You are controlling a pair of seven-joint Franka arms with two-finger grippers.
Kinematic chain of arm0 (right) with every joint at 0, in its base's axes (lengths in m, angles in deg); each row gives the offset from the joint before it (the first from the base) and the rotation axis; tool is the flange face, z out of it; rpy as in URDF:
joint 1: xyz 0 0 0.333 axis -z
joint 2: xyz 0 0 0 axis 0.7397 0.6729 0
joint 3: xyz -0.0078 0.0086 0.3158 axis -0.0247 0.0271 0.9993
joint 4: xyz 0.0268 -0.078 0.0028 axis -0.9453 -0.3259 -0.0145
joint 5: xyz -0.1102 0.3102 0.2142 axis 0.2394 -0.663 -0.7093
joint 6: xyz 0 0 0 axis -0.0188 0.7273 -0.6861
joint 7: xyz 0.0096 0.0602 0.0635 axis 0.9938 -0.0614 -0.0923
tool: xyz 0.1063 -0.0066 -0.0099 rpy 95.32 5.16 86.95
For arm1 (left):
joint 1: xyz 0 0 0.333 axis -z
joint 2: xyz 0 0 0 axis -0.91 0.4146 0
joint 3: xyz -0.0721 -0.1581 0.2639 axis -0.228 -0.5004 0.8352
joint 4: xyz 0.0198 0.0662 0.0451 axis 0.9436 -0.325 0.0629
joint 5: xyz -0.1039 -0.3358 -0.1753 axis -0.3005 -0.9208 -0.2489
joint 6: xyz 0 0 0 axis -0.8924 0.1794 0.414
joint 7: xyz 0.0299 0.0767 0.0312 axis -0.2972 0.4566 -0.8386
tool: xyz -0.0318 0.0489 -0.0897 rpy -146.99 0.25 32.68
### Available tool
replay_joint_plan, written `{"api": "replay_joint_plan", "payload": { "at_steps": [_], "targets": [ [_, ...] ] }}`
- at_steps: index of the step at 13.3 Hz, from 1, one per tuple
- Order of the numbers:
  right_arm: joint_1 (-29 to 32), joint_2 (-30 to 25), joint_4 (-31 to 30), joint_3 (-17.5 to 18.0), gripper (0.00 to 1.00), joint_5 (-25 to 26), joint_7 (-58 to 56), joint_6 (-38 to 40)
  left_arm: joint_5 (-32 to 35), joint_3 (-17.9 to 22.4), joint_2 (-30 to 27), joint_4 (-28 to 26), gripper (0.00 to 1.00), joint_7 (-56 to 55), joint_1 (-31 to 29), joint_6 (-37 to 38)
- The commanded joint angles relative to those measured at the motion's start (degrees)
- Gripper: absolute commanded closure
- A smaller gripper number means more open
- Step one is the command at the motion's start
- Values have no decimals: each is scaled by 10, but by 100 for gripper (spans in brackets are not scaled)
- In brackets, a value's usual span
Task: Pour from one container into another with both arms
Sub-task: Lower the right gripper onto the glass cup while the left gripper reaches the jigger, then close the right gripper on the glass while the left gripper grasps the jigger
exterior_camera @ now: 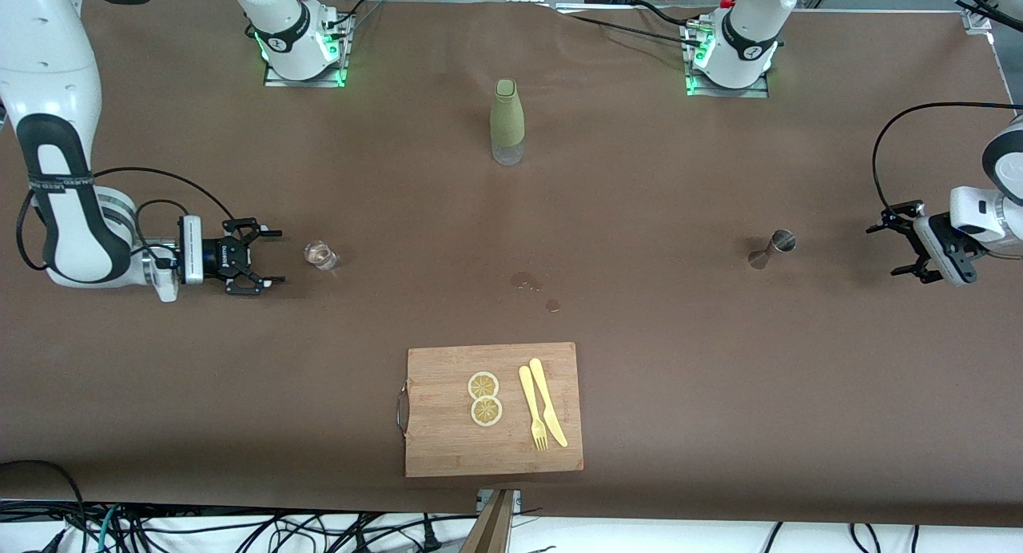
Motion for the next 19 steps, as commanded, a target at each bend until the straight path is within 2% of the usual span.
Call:
{"api": "replay_joint_plan", "payload": {
  "at_steps": [1,5,7,11,13,17,18,19],
  "targets": [
    [6,43,15,5,1,-32,-29,35,-61,1,13,-31,0,92,-2,0],
    [1,61,15,17,1,-34,-48,45,-181,34,56,-37,0,323,-4,1],
    [-1,65,17,19,1,-40,-50,43,-221,44,66,-38,0,408,-5,23],
    [-11,78,35,24,1,-50,-49,40,-295,56,101,-37,0,497,-5,88],
    [-21,85,35,23,1,-66,-50,36,-305,57,118,-36,0,514,-4,121],
    [-33,85,35,23,1,-67,-52,24,-330,56,137,-35,0,538,9,145],
    [-33,85,35,23,3,-67,-52,26,-358,55,139,-35,0,585,14,148],
    [-34,85,35,23,10,-65,-53,26,-391,55,147,-34,0,628,20,163]
  ]
}}
